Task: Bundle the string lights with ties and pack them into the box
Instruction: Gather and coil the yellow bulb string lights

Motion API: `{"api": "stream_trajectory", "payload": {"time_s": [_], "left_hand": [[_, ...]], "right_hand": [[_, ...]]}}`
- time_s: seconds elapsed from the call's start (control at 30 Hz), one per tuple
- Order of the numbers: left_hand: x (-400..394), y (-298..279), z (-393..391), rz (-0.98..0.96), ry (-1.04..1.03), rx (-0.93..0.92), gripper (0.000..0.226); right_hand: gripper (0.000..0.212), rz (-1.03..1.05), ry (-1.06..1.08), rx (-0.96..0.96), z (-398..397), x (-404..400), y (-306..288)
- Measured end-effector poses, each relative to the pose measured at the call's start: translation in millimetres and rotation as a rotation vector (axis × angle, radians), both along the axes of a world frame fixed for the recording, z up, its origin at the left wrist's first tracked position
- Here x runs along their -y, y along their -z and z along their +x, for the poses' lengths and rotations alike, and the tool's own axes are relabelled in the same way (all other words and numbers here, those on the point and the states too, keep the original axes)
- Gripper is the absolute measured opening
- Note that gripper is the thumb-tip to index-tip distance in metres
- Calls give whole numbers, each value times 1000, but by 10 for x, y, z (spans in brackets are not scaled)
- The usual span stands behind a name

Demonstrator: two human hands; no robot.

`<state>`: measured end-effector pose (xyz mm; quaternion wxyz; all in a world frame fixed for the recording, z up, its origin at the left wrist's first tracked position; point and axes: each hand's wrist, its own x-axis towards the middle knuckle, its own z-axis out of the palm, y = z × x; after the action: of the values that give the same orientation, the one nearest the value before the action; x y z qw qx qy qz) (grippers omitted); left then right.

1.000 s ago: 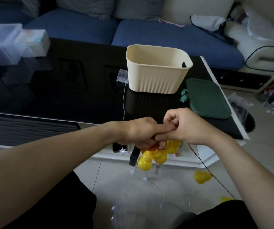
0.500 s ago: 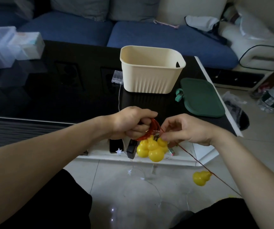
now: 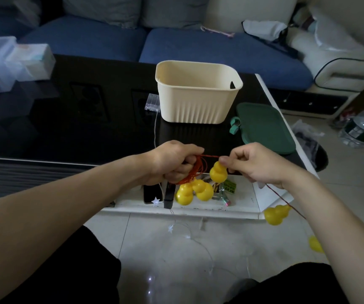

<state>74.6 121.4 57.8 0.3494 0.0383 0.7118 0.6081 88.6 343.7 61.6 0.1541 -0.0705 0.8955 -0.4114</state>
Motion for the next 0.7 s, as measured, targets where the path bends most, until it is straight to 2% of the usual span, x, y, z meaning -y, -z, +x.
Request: {"api": "stream_trajectory", "payload": {"time_s": [0.17, 0.37, 0.47, 0.57, 0.7], "left_hand": [[-10, 13, -16, 0, -34, 6, 52], [20, 13, -78, 69, -126, 45, 52], [87, -4, -131, 158, -198, 105, 57], [168, -34, -176, 258, -272, 150, 49], [213, -46, -198, 310, -315, 174, 43]], "right_hand": [[42, -15, 43, -116, 15, 61, 110], [40, -135, 42, -270, 60, 244, 14], [41, -140, 2, -169, 51, 318, 56], [31, -187, 35, 17, 16, 332, 140], [18, -2, 34, 24, -17, 277, 218]]}}
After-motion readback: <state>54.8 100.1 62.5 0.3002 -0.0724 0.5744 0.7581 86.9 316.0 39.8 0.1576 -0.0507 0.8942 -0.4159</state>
